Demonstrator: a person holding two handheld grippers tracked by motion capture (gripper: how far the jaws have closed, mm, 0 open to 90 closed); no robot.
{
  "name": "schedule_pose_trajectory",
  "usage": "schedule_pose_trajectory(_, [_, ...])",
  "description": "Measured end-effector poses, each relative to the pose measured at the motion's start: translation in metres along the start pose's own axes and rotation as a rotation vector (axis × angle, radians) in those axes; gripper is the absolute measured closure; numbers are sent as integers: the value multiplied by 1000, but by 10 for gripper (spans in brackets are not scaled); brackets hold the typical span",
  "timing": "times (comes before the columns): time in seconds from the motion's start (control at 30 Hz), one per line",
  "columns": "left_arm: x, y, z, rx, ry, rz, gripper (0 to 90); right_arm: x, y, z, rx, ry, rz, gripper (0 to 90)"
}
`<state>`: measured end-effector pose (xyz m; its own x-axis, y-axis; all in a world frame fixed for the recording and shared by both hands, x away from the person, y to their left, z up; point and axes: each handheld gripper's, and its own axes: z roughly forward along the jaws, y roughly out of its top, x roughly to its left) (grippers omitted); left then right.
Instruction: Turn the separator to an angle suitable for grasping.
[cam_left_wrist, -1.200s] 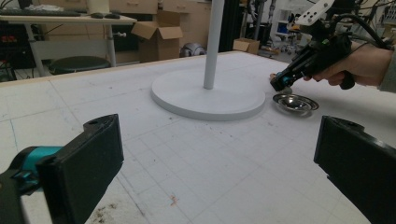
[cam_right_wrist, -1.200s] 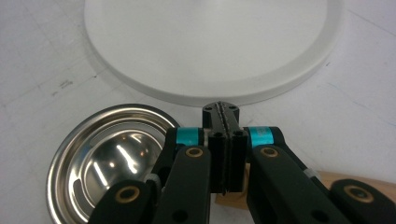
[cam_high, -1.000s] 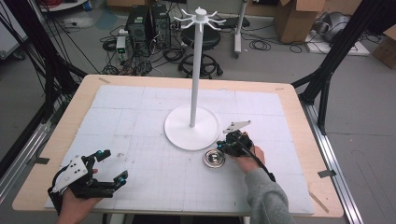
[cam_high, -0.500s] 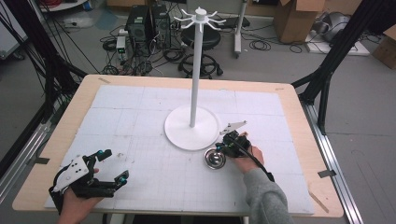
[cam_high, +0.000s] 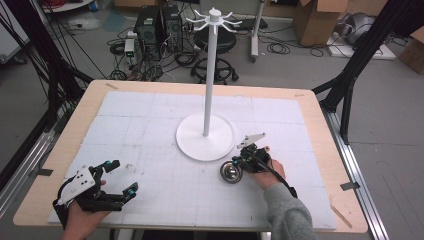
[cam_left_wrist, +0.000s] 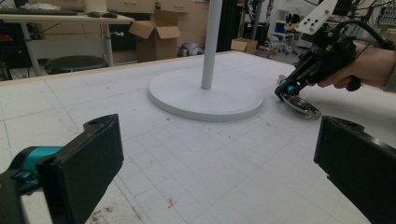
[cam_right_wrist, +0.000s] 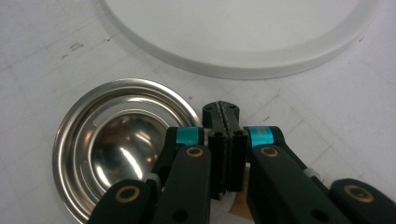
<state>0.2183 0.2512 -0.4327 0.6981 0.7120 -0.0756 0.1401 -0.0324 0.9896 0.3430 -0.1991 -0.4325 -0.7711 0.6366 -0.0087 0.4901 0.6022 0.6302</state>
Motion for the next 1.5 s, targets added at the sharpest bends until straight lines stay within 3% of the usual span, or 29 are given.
schedule_pose_trajectory(0.5, [-1, 0, 1, 2, -1, 1, 18, 9, -21, -16, -21, 36, -23, 900])
schedule_pose_trajectory(0.97, [-2, 1, 2, 2, -2, 2, 18, 18, -54, -41, -46, 83, -54, 900])
schedule_pose_trajectory(1.5, [-4, 1, 4, 8, -6, 7, 19, 18, -77, -57, -43, 122, -38, 900])
